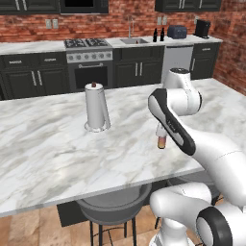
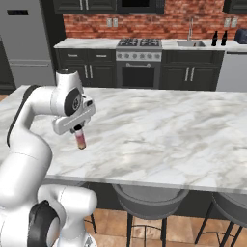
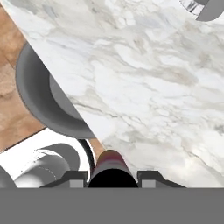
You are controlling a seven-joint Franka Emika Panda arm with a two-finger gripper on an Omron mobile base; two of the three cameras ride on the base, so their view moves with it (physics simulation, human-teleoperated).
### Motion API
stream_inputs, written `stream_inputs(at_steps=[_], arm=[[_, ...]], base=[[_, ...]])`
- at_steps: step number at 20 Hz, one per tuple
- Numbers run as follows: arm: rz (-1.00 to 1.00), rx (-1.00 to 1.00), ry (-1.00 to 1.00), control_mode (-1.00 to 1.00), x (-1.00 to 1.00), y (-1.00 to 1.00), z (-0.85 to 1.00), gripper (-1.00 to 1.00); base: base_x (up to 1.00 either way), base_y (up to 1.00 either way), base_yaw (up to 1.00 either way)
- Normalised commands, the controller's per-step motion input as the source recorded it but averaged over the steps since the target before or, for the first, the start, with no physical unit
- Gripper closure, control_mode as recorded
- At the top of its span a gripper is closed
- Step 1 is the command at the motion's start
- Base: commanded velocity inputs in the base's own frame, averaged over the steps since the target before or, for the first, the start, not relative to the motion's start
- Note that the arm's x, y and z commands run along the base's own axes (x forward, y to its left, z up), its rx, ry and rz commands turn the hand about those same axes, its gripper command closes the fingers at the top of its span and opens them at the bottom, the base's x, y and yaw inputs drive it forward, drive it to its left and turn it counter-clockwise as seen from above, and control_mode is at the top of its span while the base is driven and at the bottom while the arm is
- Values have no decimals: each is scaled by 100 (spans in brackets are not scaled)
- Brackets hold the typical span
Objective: Place the large bottle from the dining counter next to the other large bottle outside the sink, and place the small bottle from the dining counter next to the other small bottle inside the sink.
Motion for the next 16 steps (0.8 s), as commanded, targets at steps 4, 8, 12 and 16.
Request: stream_inputs(at_steps=[4, 8, 12, 16], arm=[[-7, 0, -8, -100, -18, -33, 0, 100], [-8, 0, -9, -100, -14, -32, 0, 100], [-9, 0, -5, -100, -11, -27, 1, 100], [-10, 0, 0, -100, -2, -14, 6, 100]], base=[[0, 0, 0], [0, 0, 0], [0, 0, 0], [0, 0, 0]])
